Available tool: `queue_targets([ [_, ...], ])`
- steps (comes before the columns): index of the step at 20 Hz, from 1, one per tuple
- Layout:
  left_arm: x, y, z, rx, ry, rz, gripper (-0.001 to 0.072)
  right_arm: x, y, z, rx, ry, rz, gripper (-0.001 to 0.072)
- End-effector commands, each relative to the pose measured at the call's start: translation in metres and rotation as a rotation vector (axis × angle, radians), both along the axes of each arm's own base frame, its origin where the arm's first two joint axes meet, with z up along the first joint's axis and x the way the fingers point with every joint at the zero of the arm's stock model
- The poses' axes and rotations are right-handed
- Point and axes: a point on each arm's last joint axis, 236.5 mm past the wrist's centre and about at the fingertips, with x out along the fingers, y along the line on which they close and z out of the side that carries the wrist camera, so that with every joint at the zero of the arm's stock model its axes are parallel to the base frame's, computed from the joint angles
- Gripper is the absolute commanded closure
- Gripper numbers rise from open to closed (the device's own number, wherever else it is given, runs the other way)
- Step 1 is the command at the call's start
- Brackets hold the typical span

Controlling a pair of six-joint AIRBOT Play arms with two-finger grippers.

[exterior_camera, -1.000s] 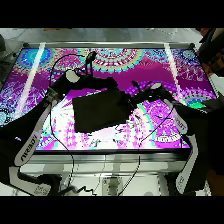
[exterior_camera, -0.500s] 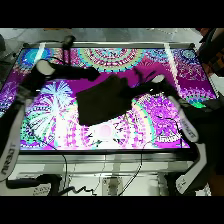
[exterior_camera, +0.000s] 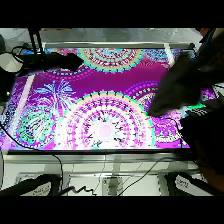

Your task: Fold the clothes and pants, and hang the long-sleeved shirts on hangers.

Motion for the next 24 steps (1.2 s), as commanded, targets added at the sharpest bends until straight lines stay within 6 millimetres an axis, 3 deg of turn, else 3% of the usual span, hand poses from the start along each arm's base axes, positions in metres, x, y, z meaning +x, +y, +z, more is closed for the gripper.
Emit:
queue_targets([
  [1,-0.001,0.002,0.004,0.0,-0.008,0.004,0.0018,-0.124,-0.121,0.049,-0.293,0.039,-0.512,0.0682],
  [3,-0.001,0.002,0.004,0.001,-0.008,0.004,0.0017,-0.199,-0.157,0.066,-0.375,0.085,-0.79,0.0682],
  [5,-0.001,0.002,0.004,0.0,-0.008,0.004,0.0018,-0.253,-0.172,0.077,-0.424,0.12,-0.973,0.0682],
  [8,-0.001,0.002,0.004,0.001,-0.008,0.004,0.0017,-0.311,-0.181,0.081,-0.475,0.204,-1.139,0.0675],
  [9,-0.001,0.002,0.004,0.0,-0.008,0.004,0.0017,-0.323,-0.186,0.084,-0.498,0.214,-1.174,0.0639],
  [10,-0.001,0.002,0.004,0.0,-0.008,0.004,0.0017,-0.33,-0.191,0.088,-0.511,0.203,-1.211,0.0471],
  [11,-0.001,0.002,0.004,0.001,-0.008,0.004,0.0017,-0.332,-0.197,0.091,-0.52,0.183,-1.233,0.0205],
  [12,-0.001,0.002,0.004,0.001,-0.008,0.004,0.0017,-0.331,-0.201,0.093,-0.527,0.168,-1.24,0.0003],
  [16,-0.001,0.002,0.004,0.0,-0.008,0.004,0.0018,-0.303,-0.202,0.084,-0.455,0.124,-1.165,0.0059],
  [19,-0.001,0.002,0.004,0.001,-0.008,0.004,0.0018,-0.264,-0.187,0.062,-0.319,0.128,-0.986,0.0408],
  [20,-0.001,0.002,0.004,0.001,-0.008,0.004,0.0018,-0.248,-0.182,0.06,-0.273,0.094,-0.942,0.0626],
  [21,-0.001,0.002,0.004,0.001,-0.008,0.004,0.0017,-0.237,-0.179,0.06,-0.244,0.067,-0.908,0.0683],
  [24,-0.001,0.002,0.004,0.0,-0.008,0.005,0.0018,-0.215,-0.187,0.06,-0.221,0.01,-0.873,0.0684],
])
